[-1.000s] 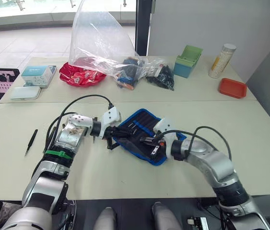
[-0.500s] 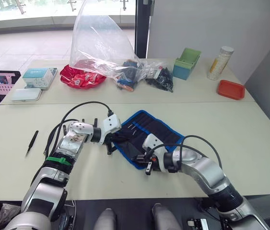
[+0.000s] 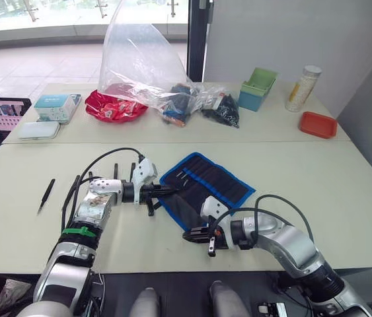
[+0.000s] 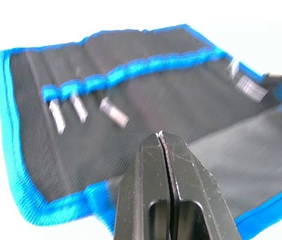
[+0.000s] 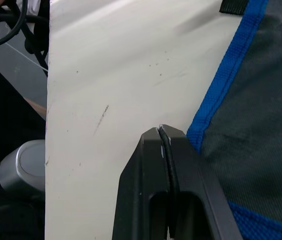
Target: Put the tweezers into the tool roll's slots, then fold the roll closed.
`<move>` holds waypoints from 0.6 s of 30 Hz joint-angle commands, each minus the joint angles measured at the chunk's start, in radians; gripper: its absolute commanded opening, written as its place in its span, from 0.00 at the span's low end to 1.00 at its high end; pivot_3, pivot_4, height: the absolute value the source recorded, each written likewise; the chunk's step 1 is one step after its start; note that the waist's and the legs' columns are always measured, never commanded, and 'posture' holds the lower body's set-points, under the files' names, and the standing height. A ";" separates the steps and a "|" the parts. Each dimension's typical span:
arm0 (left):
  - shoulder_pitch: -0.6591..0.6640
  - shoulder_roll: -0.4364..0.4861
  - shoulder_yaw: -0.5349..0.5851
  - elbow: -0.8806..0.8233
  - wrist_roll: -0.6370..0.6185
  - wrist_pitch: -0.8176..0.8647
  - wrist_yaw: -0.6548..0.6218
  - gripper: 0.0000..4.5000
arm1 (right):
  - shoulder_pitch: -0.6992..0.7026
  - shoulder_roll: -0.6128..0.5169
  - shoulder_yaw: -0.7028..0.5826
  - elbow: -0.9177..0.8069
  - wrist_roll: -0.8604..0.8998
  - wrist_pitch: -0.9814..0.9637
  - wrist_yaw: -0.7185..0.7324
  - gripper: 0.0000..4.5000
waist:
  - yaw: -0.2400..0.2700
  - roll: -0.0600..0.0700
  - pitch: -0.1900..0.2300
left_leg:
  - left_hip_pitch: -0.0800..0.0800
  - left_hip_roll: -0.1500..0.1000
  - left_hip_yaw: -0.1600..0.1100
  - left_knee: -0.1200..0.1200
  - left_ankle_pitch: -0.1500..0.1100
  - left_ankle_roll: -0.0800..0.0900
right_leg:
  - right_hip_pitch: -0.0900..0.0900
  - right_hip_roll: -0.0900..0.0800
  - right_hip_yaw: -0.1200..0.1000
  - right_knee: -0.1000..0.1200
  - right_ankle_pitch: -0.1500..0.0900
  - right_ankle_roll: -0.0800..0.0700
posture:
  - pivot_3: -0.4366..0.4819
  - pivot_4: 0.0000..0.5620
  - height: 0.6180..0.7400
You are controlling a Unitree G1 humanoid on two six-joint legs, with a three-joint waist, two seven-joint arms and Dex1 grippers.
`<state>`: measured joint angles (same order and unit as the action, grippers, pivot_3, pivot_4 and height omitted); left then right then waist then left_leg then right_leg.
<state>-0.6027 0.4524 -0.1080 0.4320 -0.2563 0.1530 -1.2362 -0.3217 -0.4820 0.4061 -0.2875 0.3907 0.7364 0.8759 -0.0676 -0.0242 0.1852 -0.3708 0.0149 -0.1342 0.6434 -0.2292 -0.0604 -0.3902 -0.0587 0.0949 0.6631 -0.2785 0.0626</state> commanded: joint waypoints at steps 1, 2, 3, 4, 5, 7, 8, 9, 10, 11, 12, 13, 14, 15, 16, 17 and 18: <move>0.045 0.044 0.000 -0.076 0.012 -0.015 -0.009 0.00 | 0.004 0.019 -0.109 -0.118 0.134 0.038 0.016 0.00 | -0.002 0.000 0.000 | 0.000 0.000 0.000 0.000 0.000 0.000 | 0.000 0.000 0.000 0.000 0.001 -0.001 | 0.48 0.27 1.00; 0.054 0.048 0.001 -0.079 0.015 -0.019 -0.001 0.00 | 0.001 0.019 -0.130 -0.143 0.162 0.049 0.018 0.00 | -0.002 0.000 0.000 | 0.000 0.000 0.000 0.000 0.000 0.000 | 0.000 0.000 0.000 0.000 0.001 -0.002 | 0.48 0.27 1.00; 0.062 0.051 0.001 -0.081 0.017 -0.021 0.003 0.00 | -0.004 0.020 -0.151 -0.162 0.182 0.055 0.015 0.00 | -0.001 0.000 0.000 | 0.000 0.000 0.000 0.000 0.000 0.000 | -0.001 0.000 0.000 0.000 0.001 -0.002 | 0.48 0.27 1.00; 0.067 0.051 0.001 -0.080 0.023 -0.024 0.012 0.00 | -0.012 0.022 -0.170 -0.173 0.201 0.065 0.009 0.00 | -0.001 0.000 0.000 | 0.000 0.000 0.000 0.000 0.000 0.000 | 0.000 0.000 0.000 0.000 0.001 -0.002 | 0.48 0.27 1.00; 0.072 0.049 0.001 -0.078 0.027 -0.026 0.019 0.00 | -0.021 0.025 -0.186 -0.178 0.216 0.074 0.001 0.00 | 0.001 0.000 0.001 | 0.000 0.000 0.000 0.000 0.000 0.000 | 0.000 0.000 0.000 0.000 0.001 -0.001 | 0.48 0.27 1.00; 0.077 0.045 0.001 -0.077 0.029 -0.029 0.026 0.00 | -0.036 0.027 -0.197 -0.171 0.215 0.073 -0.016 0.00 | 0.002 0.000 0.001 | 0.000 0.000 0.000 0.000 0.000 0.000 | 0.000 0.000 0.000 0.000 0.000 0.000 | 0.48 0.27 1.00; 0.080 0.043 0.001 -0.078 0.027 -0.029 0.030 0.00 | -0.044 0.028 -0.195 -0.158 0.201 0.064 -0.025 0.00 | 0.005 -0.001 0.001 | 0.000 0.000 0.000 0.000 0.000 0.000 | 0.000 0.000 0.000 0.000 0.000 0.000 | 0.48 0.27 1.00; 0.083 0.039 0.000 -0.076 0.027 -0.031 0.037 0.00 | -0.053 0.030 -0.187 -0.133 0.176 0.050 -0.036 0.00 | 0.007 -0.001 0.001 | 0.000 0.000 0.000 0.000 0.000 0.000 | 0.000 0.000 0.000 0.000 0.000 0.000 | 0.48 0.27 1.00; 0.086 0.036 -0.002 -0.074 0.029 -0.037 0.042 0.00 | -0.062 0.030 -0.169 -0.090 0.134 0.037 -0.058 0.00 | 0.007 -0.001 0.001 | 0.000 0.000 0.000 0.000 0.000 0.000 | 0.000 0.000 0.000 0.000 0.000 0.000 | 0.48 0.27 1.00; 0.089 0.034 -0.004 -0.072 0.030 -0.041 0.046 0.00 | -0.069 0.031 -0.156 -0.058 0.103 0.027 -0.074 0.00 | 0.007 -0.001 0.001 | 0.000 0.000 0.000 0.000 0.000 0.000 | 0.000 0.000 0.000 0.000 0.000 0.000 | 0.48 0.27 1.00; 0.091 0.032 -0.004 -0.065 0.034 -0.050 0.053 0.00 | -0.066 0.024 -0.126 -0.022 0.064 0.009 -0.079 0.00 | 0.007 -0.001 0.001 | 0.000 0.000 0.000 0.000 0.000 0.000 | 0.000 0.000 0.000 -0.001 0.000 0.000 | 0.48 0.27 1.00; 0.093 0.031 -0.003 -0.057 0.037 -0.058 0.058 0.00 | -0.061 0.014 -0.093 0.005 0.024 -0.013 -0.079 0.00 | 0.008 -0.001 0.001 | 0.000 0.000 0.000 0.000 0.000 0.000 | 0.000 0.000 0.000 -0.001 0.000 0.000 | 0.48 0.27 1.00; 0.094 0.032 -0.004 -0.048 0.043 -0.066 0.063 0.00 | -0.056 0.009 -0.064 0.026 -0.011 -0.038 -0.078 0.00 | 0.008 -0.001 0.001 | 0.000 0.000 0.000 0.000 0.000 0.000 | -0.001 0.000 0.000 -0.001 0.000 0.000 | 0.48 0.27 1.00; 0.094 0.033 -0.006 -0.037 0.053 -0.077 0.071 0.00 | -0.049 0.018 -0.051 0.045 -0.029 -0.054 -0.085 0.00 | 0.008 -0.001 0.001 | -0.001 0.000 0.000 -0.001 0.000 0.000 | -0.001 0.000 0.000 -0.001 0.000 0.000 | 0.48 0.27 1.00; 0.094 0.034 -0.010 -0.026 0.066 -0.089 0.078 0.00 | -0.042 0.032 -0.049 0.053 -0.030 -0.063 -0.087 0.00 | 0.008 -0.001 0.001 | -0.001 0.000 0.000 -0.001 0.000 0.000 | -0.002 0.000 0.000 -0.001 0.000 0.000 | 0.48 0.27 1.00; 0.094 0.036 -0.015 -0.015 0.079 -0.102 0.080 0.00 | -0.033 0.040 -0.045 0.054 -0.031 -0.069 -0.084 0.00 | 0.007 -0.001 0.001 | -0.002 0.000 0.000 -0.001 0.000 0.000 | -0.003 0.000 0.000 -0.001 0.001 -0.001 | 0.48 0.27 1.00; 0.096 0.041 -0.021 -0.005 0.089 -0.114 0.074 0.00 | -0.023 0.039 -0.034 0.054 -0.041 -0.079 -0.077 0.00 | 0.005 0.000 0.001 | -0.003 0.000 0.000 -0.001 0.000 0.000 | -0.004 0.000 0.000 -0.001 0.002 -0.002 | 0.48 0.27 1.00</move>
<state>-0.5079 0.4812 -0.1214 0.4130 -0.1875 0.0637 -1.1666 -0.3478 -0.4458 0.3595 -0.2130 0.3605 0.6855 0.7910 -0.0624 -0.0247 0.1861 -0.3745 0.0147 -0.1340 0.6425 -0.2292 -0.0605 -0.3945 -0.0590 0.0951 0.6626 -0.2760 0.0588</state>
